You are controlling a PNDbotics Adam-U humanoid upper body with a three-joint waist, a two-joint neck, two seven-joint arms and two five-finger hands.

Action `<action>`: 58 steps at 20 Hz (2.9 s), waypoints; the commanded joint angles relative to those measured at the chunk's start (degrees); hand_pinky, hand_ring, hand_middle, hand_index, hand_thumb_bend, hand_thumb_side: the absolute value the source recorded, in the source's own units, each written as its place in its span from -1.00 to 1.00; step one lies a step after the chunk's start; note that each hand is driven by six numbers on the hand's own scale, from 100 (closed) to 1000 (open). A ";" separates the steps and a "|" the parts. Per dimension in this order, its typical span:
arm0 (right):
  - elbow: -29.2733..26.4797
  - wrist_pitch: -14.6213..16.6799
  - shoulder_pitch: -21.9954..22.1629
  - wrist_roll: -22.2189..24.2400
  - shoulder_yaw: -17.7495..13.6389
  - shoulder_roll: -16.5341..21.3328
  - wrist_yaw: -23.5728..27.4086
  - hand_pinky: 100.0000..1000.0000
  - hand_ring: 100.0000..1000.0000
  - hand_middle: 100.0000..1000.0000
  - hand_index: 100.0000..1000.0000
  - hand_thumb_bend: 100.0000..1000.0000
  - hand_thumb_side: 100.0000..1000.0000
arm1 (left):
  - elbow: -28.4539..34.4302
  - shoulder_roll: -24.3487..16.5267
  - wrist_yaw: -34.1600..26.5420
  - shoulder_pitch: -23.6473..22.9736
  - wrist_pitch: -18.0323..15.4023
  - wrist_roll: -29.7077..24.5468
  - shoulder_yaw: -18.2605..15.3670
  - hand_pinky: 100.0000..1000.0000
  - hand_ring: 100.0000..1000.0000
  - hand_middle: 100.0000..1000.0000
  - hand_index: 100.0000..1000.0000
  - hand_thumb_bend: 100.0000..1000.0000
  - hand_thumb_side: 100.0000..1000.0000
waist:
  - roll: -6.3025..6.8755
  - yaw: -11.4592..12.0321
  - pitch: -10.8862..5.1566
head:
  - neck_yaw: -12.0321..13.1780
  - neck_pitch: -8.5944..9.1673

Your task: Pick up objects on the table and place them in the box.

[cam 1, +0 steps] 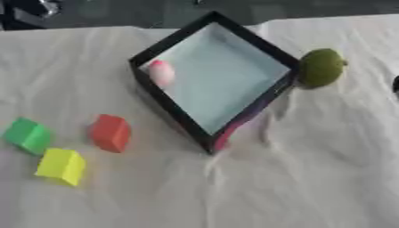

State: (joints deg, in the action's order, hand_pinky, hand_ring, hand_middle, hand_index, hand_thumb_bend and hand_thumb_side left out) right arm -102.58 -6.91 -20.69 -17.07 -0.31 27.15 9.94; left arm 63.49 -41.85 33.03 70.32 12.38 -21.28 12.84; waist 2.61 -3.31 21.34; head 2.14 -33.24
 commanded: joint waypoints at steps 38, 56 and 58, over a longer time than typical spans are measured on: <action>-1.78 0.67 -3.42 -2.01 -0.19 0.12 2.57 0.73 0.56 0.58 0.73 -0.69 -0.30 | 6.93 14.72 5.51 -4.40 -4.76 -11.41 13.10 0.77 0.79 0.68 0.95 0.23 -0.32 | 0.70 -2.10 -3.98 | 2.02 -0.57; -1.68 1.13 -0.52 -3.85 -2.16 2.77 2.39 0.73 0.56 0.58 0.73 -0.70 -0.31 | 30.74 -5.22 -8.97 -15.85 -10.99 -12.21 0.33 0.76 0.79 0.61 0.76 0.11 -0.49 | 0.57 2.37 -5.74 | -5.67 -3.34; -1.64 1.17 -0.43 -3.92 -2.22 2.87 2.37 0.73 0.56 0.58 0.73 -0.70 -0.31 | 34.10 -8.57 -11.03 -19.12 -11.42 -13.13 -1.62 0.77 0.80 0.62 0.77 0.13 -0.49 | 0.45 2.70 -5.87 | -5.63 -3.68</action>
State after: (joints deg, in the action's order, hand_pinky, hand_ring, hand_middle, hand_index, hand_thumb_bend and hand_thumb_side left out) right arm -103.46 -5.84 -20.64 -20.74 -1.79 28.09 12.38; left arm 95.08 -46.75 23.31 50.58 1.19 -33.69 13.20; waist 2.89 -0.61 18.10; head -3.20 -36.66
